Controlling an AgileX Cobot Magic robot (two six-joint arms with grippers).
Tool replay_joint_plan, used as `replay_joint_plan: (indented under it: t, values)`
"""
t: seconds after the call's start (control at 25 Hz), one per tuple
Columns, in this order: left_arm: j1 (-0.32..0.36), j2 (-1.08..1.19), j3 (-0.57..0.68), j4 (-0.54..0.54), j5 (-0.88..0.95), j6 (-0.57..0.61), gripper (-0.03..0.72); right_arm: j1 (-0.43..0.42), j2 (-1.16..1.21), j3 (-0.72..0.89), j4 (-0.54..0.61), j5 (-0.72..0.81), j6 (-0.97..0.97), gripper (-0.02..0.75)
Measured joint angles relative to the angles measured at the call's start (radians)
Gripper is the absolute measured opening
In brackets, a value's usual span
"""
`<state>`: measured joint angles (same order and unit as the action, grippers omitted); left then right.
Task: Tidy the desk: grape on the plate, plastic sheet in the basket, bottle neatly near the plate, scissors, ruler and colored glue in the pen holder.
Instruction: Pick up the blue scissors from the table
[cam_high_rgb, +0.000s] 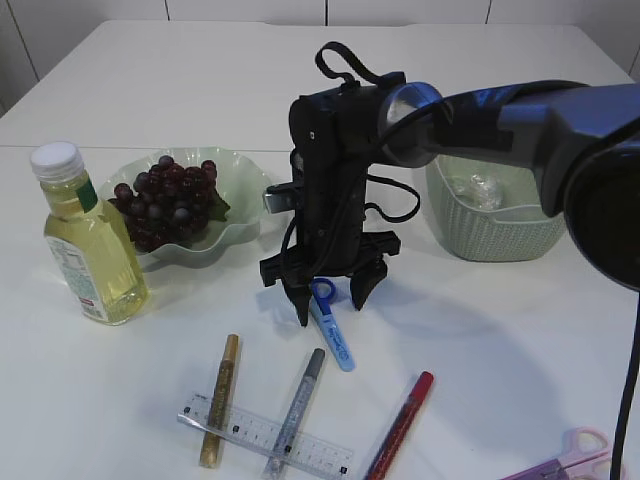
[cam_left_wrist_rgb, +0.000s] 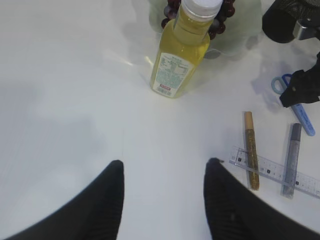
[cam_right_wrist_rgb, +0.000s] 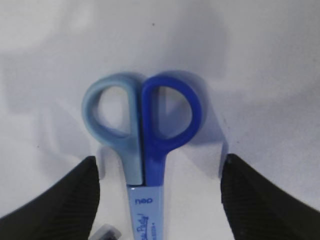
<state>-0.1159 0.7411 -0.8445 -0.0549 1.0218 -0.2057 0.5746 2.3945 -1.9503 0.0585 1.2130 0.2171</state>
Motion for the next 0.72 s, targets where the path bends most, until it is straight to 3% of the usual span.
replay_joint_plan:
  t: [0.72]
  values:
    - [0.000,0.000,0.000,0.007,0.000,0.000,0.379,0.001,0.000,0.021,0.001,0.002,-0.007,0.583]
